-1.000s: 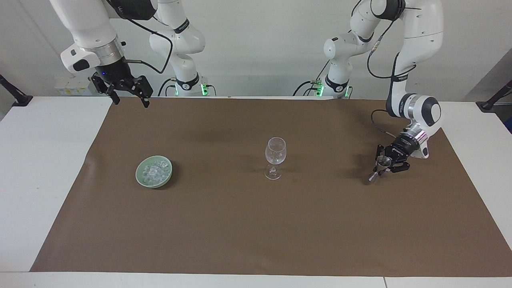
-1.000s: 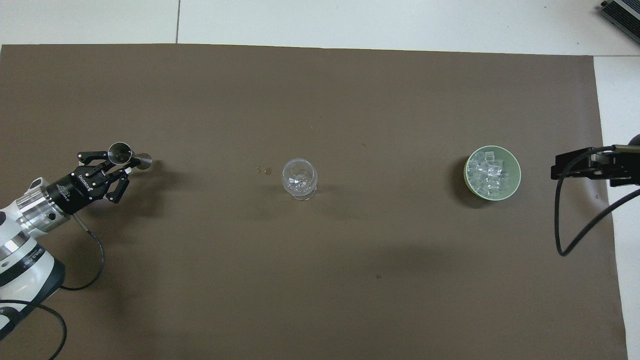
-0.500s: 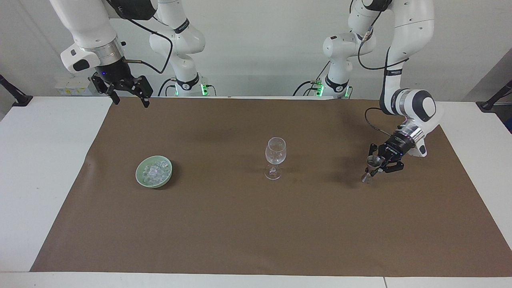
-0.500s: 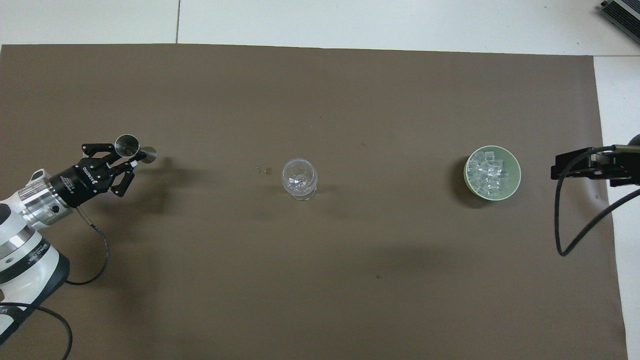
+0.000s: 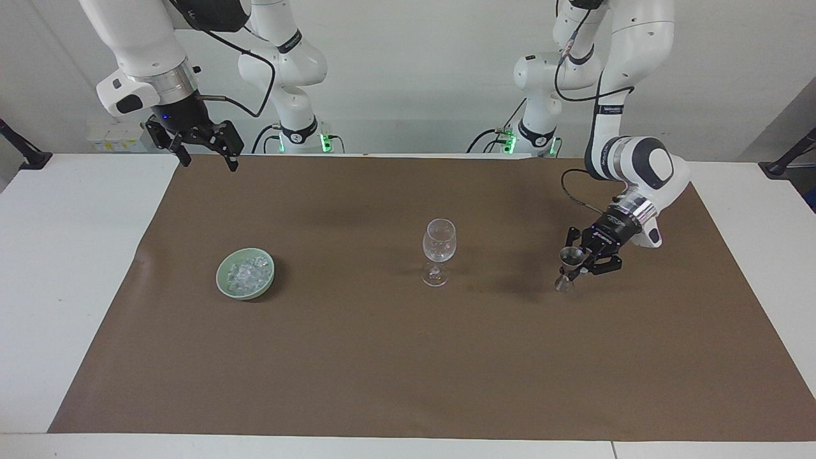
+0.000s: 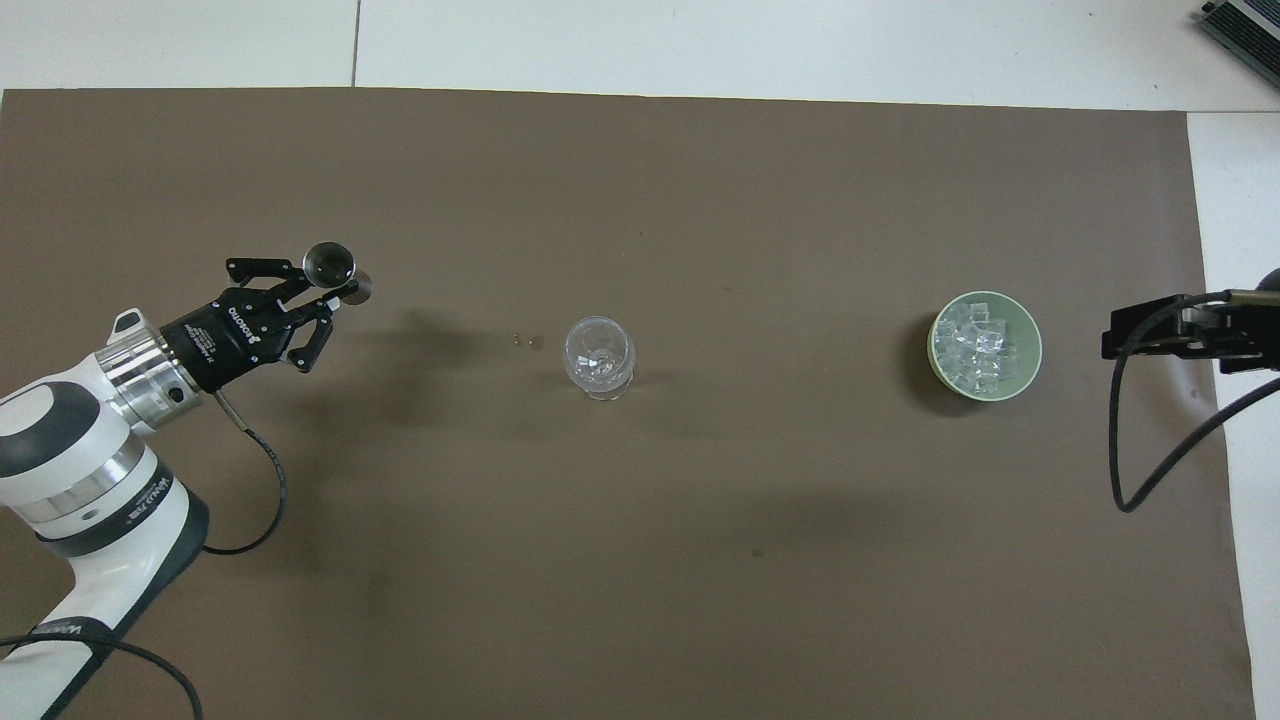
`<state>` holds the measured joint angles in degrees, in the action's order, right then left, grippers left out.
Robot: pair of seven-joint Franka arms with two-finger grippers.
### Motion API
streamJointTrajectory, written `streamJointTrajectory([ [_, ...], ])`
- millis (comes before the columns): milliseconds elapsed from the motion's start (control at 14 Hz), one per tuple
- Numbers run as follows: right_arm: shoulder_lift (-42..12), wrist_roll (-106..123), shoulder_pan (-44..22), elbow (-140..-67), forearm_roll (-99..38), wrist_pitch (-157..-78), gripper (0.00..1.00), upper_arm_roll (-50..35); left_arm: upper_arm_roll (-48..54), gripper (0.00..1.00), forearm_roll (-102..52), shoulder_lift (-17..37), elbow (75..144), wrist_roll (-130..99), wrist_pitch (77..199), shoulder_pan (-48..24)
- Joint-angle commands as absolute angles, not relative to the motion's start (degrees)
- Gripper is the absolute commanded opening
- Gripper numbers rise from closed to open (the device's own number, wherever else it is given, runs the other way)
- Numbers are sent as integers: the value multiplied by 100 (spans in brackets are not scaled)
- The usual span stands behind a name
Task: Pour wine and add ice with both arms
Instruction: 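Lift the jigger with the left gripper and carry it to the glass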
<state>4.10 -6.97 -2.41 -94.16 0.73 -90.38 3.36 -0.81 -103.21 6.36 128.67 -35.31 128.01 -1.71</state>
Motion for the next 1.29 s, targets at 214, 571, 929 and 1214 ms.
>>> streamJointTrajectory([
  [214, 545, -510, -202, -9554, -18, -9018, 100, 334, -132, 0, -10766, 229, 12964, -3665, 13797, -1071],
  [571, 545, -510, -211, -9545, -9, -9018, 100, 334, -123, 0, -10846, 106, 12964, -3656, 14115, -1335],
  [929, 545, -510, -211, -9545, -18, -9018, 100, 334, 44, 0, -10890, 44, 12885, -3630, 14589, -1520],
  [1214, 545, -510, -211, -9545, -17, -9018, 100, 334, 263, 0, -10890, 44, 12779, -3604, 14941, -1582],
])
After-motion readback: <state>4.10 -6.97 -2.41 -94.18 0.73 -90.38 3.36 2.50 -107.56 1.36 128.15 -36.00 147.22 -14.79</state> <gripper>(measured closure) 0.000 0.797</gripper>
